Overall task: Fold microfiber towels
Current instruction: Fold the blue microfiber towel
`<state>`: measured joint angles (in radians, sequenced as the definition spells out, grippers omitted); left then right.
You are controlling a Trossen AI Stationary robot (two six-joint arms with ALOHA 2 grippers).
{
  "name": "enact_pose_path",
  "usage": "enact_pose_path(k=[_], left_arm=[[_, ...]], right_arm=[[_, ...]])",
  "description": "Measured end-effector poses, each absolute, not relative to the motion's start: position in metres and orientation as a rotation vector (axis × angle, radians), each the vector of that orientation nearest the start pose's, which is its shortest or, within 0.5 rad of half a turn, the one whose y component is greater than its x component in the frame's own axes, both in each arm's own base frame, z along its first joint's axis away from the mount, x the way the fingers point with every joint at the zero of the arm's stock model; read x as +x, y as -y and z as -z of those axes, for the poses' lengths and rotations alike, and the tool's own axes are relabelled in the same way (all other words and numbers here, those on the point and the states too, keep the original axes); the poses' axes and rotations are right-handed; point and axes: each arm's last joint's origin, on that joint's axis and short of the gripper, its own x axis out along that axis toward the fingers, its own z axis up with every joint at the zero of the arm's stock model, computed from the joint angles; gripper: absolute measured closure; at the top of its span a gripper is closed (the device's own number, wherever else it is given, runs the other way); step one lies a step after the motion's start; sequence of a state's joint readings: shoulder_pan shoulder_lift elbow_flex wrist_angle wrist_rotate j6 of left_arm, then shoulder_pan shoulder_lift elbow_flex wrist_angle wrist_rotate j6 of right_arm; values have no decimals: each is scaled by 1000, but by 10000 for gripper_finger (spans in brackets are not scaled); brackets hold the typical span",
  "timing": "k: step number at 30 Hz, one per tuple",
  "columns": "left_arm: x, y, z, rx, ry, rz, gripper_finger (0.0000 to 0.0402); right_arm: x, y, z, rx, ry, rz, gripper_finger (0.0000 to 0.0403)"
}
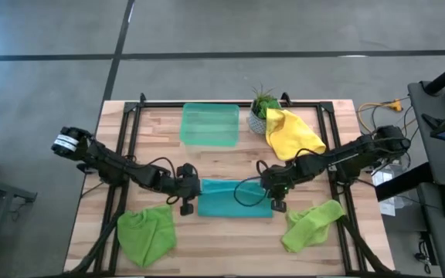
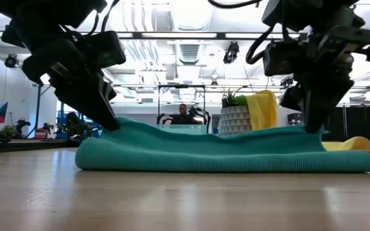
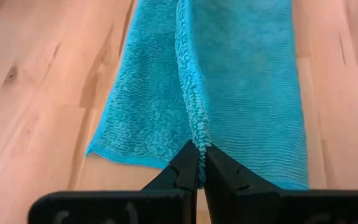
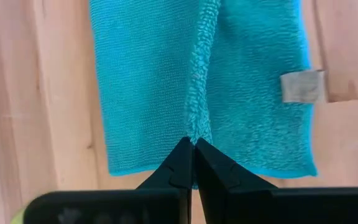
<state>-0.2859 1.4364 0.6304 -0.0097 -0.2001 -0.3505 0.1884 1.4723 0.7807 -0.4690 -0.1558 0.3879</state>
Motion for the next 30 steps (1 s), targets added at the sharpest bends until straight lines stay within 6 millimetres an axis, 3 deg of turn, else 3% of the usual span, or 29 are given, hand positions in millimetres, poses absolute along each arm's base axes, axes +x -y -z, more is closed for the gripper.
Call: enact_pose_path(k=[16,24,30], left_arm=[[258,54,-160,-99,-784,-114,401],[264,48,-143,-96,-834,-192,400],[266,46,-132,-171,-854,-270,358]], right_arm=[[252,-39,-155,308,-1296,36,394],[254,-38,-147,333,-1321,124,382],[252,-34,-148,358,-1299,265,348]])
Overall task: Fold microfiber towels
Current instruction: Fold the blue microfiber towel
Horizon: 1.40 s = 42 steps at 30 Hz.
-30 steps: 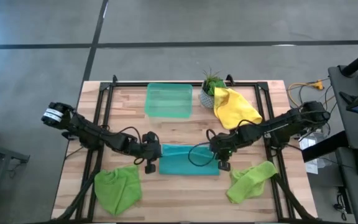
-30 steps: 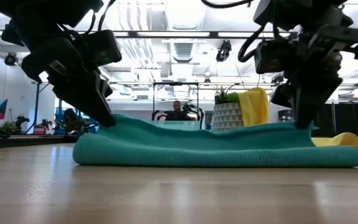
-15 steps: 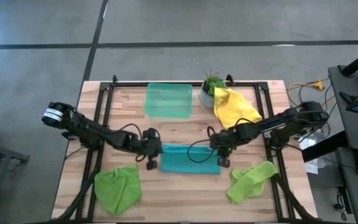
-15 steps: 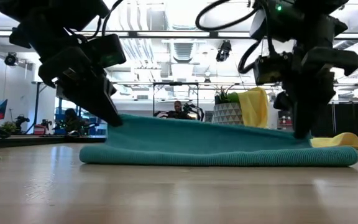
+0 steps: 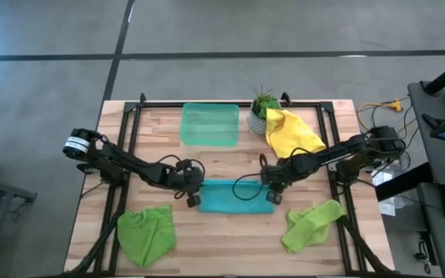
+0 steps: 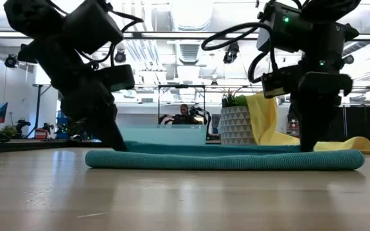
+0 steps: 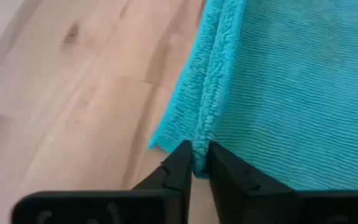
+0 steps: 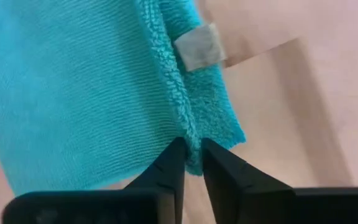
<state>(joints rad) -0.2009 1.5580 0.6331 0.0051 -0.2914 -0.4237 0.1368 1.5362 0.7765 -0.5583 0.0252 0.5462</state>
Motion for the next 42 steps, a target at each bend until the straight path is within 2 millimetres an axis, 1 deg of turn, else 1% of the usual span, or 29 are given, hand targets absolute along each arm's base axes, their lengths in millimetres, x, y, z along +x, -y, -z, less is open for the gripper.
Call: enact_pose_path(k=[5,10,13,15,18,21,24,26,29,31,34,37,42], left_arm=[[266,41,-138,-169,-808,-336,309],[266,37,-149,-186,-762,-352,266],[267,37,-155,-229,-730,-342,251],[271,38,-159,-268,-715,-280,248],[276,40,-156,-303,-749,-209,263],[279,40,-148,-296,-789,-211,308],[282,35,-143,-301,-797,-231,373],[283,33,-138,-309,-808,-247,392],[283,32,-136,-326,-816,-258,390],[284,32,-135,-330,-813,-254,391],[282,33,-132,-386,-843,-228,400],[281,36,-127,-475,-870,-222,400],[280,51,-125,-521,-887,-183,401]], right_arm=[[247,-30,-158,358,-1246,387,314],[243,-29,-171,408,-1170,435,283],[241,-29,-183,445,-1107,420,266],[242,-33,-191,479,-1050,357,258],[247,-42,-199,534,-967,243,255],[251,-51,-197,582,-945,226,268],[253,-60,-183,617,-1006,253,298],[254,-65,-172,611,-1057,269,325],[257,-70,-155,599,-1122,303,370],[259,-70,-145,587,-1159,330,387],[261,-67,-132,574,-1200,371,391],[265,-64,-127,576,-1211,382,393],[267,-57,-125,542,-1204,383,394]])
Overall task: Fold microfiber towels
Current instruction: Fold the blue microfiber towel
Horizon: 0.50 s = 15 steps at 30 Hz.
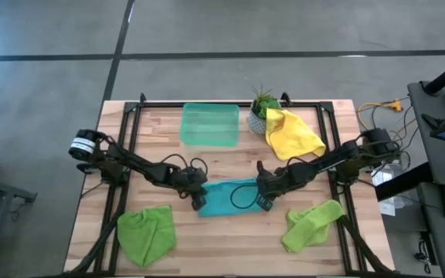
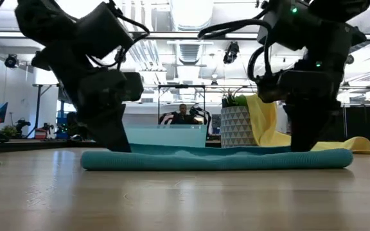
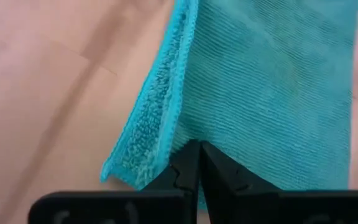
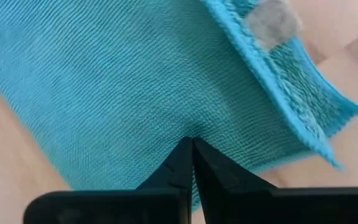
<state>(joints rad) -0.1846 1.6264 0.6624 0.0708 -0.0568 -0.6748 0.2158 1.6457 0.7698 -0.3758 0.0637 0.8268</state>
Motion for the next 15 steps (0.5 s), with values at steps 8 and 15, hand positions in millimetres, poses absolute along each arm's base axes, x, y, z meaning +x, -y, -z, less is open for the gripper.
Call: enact_pose_path(k=[8,15], left_arm=[[278,77,-123,-608,-928,-109,401],[278,89,-136,-712,-909,9,402]], right_arm=[[267,-30,-132,426,-1169,416,394],[262,-18,-145,411,-1154,410,394]])
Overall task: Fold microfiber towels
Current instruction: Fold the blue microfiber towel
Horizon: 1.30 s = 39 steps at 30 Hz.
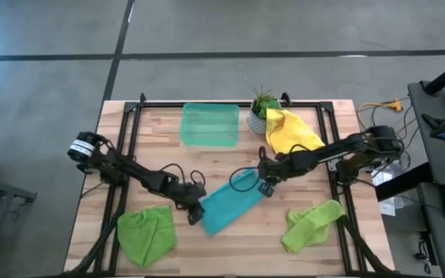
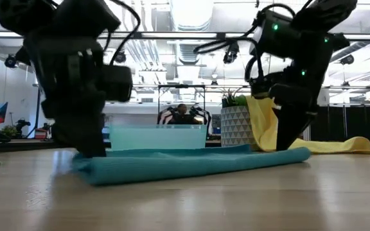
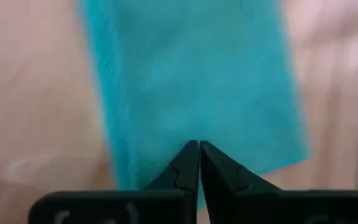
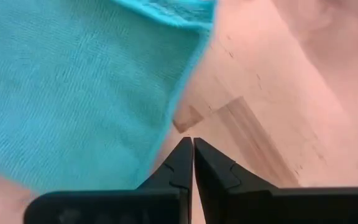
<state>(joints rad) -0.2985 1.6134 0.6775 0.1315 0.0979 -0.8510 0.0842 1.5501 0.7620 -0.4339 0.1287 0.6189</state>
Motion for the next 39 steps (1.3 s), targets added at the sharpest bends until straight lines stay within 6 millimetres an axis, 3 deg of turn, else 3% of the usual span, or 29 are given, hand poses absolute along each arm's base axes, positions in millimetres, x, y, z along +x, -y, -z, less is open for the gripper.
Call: enact_pose_path(k=[4,10,19,26,31,34,39], left_arm=[[289,86,-174,-665,-731,47,402],[318,67,-202,-541,-610,70,402],[394,14,-172,-418,-662,151,402],[446,-7,-156,-277,-708,112,401],[453,-19,-151,-149,-841,-154,402],[456,-25,-160,-95,-851,-160,401],[442,-33,-150,-46,-1019,-239,401]], right_arm=[[254,-26,-166,418,-1097,370,394],[239,-48,-199,466,-950,339,394],[216,-80,-225,517,-794,325,394],[208,-96,-226,553,-800,297,394],[205,-99,-225,547,-810,295,394],[204,-99,-225,532,-818,295,394],[202,-98,-223,457,-840,288,394]])
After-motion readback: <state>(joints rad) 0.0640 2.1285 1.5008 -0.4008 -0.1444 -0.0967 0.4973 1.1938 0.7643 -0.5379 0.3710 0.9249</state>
